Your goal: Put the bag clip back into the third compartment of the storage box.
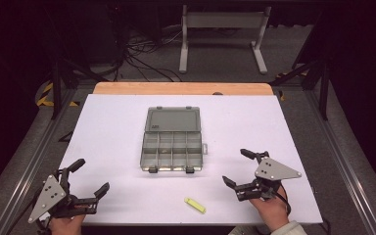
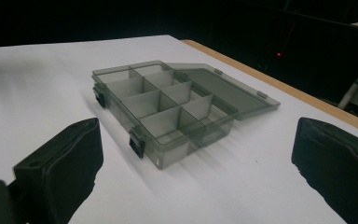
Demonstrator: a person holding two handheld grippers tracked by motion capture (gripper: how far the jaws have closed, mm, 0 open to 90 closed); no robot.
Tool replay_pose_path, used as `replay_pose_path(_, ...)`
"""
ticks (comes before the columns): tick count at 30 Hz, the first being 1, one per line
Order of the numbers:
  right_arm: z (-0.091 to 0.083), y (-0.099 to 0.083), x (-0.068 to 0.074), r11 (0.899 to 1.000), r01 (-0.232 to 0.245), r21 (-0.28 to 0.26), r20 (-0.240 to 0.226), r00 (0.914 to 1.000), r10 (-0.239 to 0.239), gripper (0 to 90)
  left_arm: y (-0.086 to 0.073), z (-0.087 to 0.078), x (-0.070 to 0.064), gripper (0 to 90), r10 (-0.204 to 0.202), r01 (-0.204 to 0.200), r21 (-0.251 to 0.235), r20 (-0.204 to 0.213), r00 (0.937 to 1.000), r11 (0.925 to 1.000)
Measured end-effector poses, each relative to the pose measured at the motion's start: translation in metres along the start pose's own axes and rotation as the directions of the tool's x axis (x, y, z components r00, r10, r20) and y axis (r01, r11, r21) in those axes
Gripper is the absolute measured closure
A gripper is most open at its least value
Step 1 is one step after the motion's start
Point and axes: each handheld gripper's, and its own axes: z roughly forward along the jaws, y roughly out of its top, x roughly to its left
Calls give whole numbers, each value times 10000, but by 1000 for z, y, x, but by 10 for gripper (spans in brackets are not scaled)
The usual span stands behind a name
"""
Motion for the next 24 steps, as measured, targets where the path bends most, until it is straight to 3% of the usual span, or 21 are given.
replay_pose_path(2,5,6,4,9997,240,50,-162,9996,-239,32,0,0,0,2,-41,41,-45,-23,10000,10000)
replay_pose_path(10,25,24,15,9992,340,196,-934,9951,-321,32,0,-1,1,2,-68,68,-70,-24,10000,10000)
replay_pose_path(24,46,37,30,9988,459,167,-1855,9817,-421,32,-1,-1,1,2,-170,170,-97,59,9998,9998)
